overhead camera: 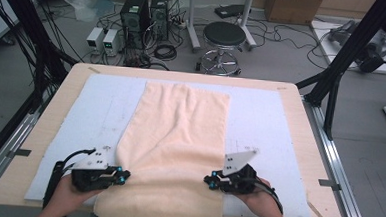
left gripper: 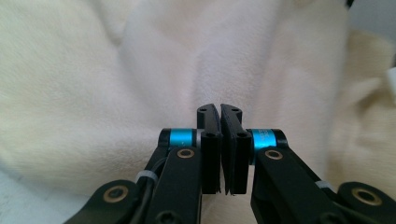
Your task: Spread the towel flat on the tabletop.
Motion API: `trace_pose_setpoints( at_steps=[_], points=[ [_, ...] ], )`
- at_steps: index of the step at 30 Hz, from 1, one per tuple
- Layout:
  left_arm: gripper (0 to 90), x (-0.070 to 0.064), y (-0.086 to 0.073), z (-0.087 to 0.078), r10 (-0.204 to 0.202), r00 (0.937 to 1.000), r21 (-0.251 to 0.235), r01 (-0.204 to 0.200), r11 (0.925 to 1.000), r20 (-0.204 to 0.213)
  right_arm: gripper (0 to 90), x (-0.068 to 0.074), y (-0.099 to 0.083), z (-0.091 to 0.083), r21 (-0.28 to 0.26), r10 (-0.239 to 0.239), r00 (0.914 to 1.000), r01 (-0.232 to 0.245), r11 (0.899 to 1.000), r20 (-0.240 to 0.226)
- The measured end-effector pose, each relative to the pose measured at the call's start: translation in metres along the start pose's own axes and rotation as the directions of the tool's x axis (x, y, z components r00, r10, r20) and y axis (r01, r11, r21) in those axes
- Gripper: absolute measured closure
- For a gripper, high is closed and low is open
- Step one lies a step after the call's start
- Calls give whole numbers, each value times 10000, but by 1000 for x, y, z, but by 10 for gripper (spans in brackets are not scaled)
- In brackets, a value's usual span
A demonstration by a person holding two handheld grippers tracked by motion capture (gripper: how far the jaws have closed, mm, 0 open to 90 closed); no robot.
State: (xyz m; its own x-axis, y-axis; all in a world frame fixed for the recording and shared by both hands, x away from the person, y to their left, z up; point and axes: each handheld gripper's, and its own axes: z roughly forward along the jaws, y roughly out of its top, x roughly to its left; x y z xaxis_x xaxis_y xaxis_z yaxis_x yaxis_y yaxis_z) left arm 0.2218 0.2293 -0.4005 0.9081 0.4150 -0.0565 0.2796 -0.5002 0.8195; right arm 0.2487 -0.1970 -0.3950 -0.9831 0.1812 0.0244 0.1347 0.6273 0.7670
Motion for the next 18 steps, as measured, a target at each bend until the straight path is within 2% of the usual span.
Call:
trace_pose_setpoints(
  at_steps=[1,2,3,5,7,9,11,13,15,18],
  points=[
    [831,-3,0,-4,65,9999,-108,-64,9999,126,806,8,1,-5,-119,-191,9998,191,9997,19],
    [772,-4,-1,-6,67,10000,-112,-67,9999,13,730,13,2,-8,-118,-319,9993,321,9994,173],
    [664,-4,-1,-5,9,10000,-50,-9,10000,-71,693,15,4,-10,44,-242,9991,240,9997,339],
    [640,3,-3,-2,-65,9999,68,66,10000,-124,670,11,3,-10,229,-227,9980,214,9995,590],
    [600,12,-3,4,-205,9995,176,209,9996,-241,647,-2,1,-8,274,-18,9955,-7,9996,947],
    [598,24,-4,11,-327,9986,246,337,9991,-409,633,-14,-2,-5,303,215,9932,-251,9992,1143],
    [598,34,-5,16,-500,9979,323,514,9982,-404,627,-27,-8,1,348,489,9925,-531,9980,1123],
    [600,44,-6,20,-652,9972,414,666,9969,-358,621,-37,-15,9,586,850,9927,-902,9942,852],
    [606,51,-9,25,-805,9965,692,818,9942,-214,610,-40,-21,15,1048,943,9905,-1047,9890,1001],
    [604,52,-18,33,-859,9963,1330,863,9873,-87,570,-42,-28,21,1392,1105,9883,-1247,9824,1054]
  ],
)
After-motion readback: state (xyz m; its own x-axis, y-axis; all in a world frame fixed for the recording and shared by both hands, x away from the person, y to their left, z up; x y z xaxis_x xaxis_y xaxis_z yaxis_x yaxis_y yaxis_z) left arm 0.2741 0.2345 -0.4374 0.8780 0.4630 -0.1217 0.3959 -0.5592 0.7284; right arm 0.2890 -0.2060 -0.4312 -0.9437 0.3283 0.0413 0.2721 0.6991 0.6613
